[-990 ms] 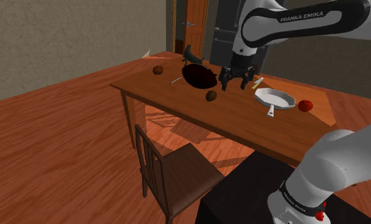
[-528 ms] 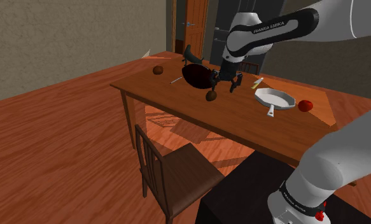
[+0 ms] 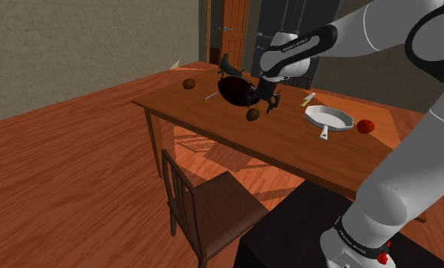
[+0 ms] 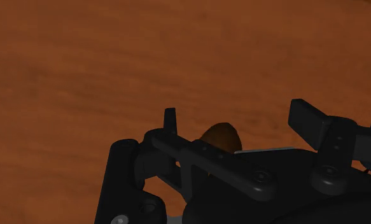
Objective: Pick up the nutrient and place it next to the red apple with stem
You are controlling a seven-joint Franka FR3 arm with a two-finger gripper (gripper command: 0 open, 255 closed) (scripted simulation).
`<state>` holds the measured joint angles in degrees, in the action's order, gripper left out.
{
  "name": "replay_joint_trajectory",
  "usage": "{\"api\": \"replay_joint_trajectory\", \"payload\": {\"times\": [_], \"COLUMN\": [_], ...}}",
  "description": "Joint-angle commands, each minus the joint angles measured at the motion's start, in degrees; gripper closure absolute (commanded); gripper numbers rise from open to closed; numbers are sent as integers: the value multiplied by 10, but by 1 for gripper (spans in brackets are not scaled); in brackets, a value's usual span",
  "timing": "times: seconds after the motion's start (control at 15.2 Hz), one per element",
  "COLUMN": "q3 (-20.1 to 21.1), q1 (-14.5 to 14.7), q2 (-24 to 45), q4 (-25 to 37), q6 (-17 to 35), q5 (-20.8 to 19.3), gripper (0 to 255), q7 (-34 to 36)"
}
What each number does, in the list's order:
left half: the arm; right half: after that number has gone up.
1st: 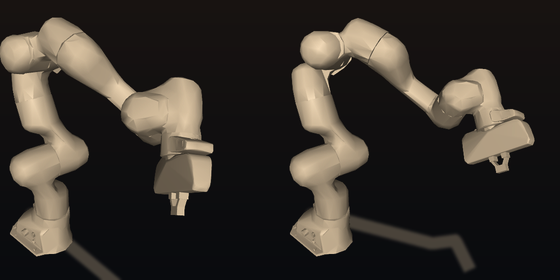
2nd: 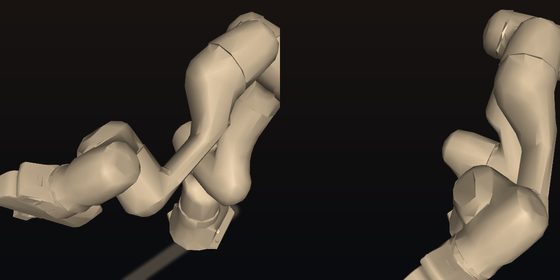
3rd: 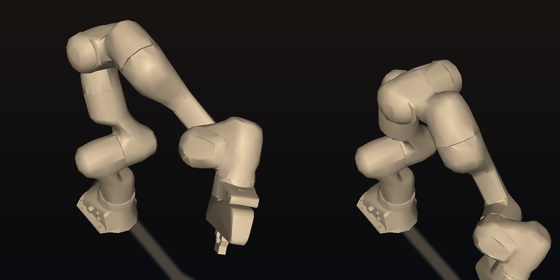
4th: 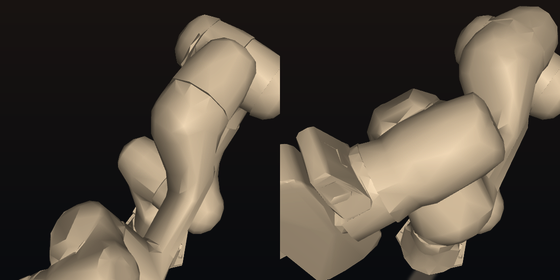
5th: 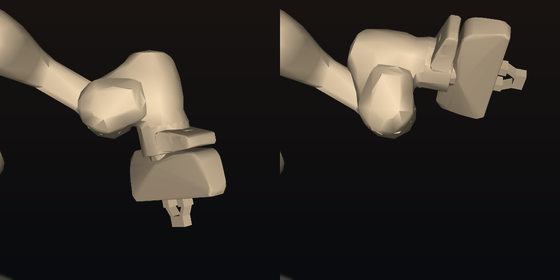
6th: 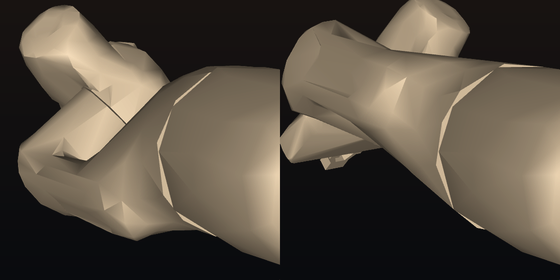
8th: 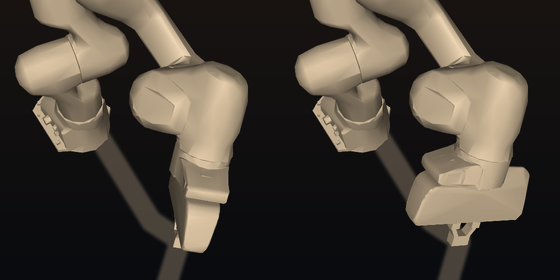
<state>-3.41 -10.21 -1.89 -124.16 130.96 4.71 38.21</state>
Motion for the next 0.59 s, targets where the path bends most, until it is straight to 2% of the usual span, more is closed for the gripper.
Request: {"api": "replay_joint_trajectory", "payload": {"times": [0.0, 0.53], "q3": [-5, -24], "q1": [-5, -30], "q2": [36, 167], "q4": [23, 111], "q6": [22, 94], "q5": [12, 69], "gripper": [0, 0], "q7": [21, 71]}}
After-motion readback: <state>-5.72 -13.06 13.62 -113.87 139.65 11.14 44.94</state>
